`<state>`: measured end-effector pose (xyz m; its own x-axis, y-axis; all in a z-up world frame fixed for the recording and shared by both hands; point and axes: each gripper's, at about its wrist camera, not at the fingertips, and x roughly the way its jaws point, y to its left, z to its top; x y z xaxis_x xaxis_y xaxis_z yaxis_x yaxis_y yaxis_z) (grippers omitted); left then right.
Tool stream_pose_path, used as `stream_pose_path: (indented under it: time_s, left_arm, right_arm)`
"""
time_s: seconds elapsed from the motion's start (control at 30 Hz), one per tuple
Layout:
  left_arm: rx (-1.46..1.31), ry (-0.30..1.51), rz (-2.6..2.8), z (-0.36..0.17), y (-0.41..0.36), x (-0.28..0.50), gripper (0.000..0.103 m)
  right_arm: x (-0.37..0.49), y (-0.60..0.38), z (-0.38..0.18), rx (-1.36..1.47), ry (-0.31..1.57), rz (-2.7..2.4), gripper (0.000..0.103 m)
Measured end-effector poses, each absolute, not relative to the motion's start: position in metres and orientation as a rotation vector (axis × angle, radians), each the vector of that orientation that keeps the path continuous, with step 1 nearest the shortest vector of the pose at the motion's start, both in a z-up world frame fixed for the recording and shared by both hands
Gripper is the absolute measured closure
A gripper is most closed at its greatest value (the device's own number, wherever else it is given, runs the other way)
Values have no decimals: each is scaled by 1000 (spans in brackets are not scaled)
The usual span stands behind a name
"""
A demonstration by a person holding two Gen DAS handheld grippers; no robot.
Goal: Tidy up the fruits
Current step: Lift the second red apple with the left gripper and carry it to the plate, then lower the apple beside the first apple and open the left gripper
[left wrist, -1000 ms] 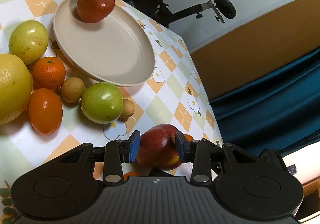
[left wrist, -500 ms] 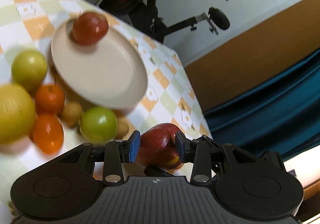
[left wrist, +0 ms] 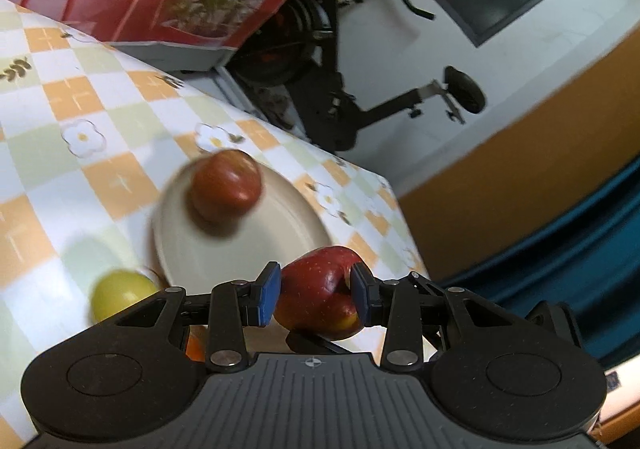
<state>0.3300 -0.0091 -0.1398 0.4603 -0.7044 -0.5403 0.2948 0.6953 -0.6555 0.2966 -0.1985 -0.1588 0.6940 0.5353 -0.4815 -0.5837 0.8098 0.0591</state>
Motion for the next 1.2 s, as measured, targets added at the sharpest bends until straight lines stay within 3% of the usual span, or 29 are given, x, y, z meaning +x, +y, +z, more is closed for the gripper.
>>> stream_pose_path:
  time_s: [0.57, 1.2]
  left_arm:
    - [-496, 956, -521, -164, 23, 372, 63]
    - [-404, 931, -486, -162, 12, 373, 63]
  right_arm:
    - [365, -152, -195, -97, 643, 678, 43]
    - [353, -161, -192, -103, 658, 643, 42]
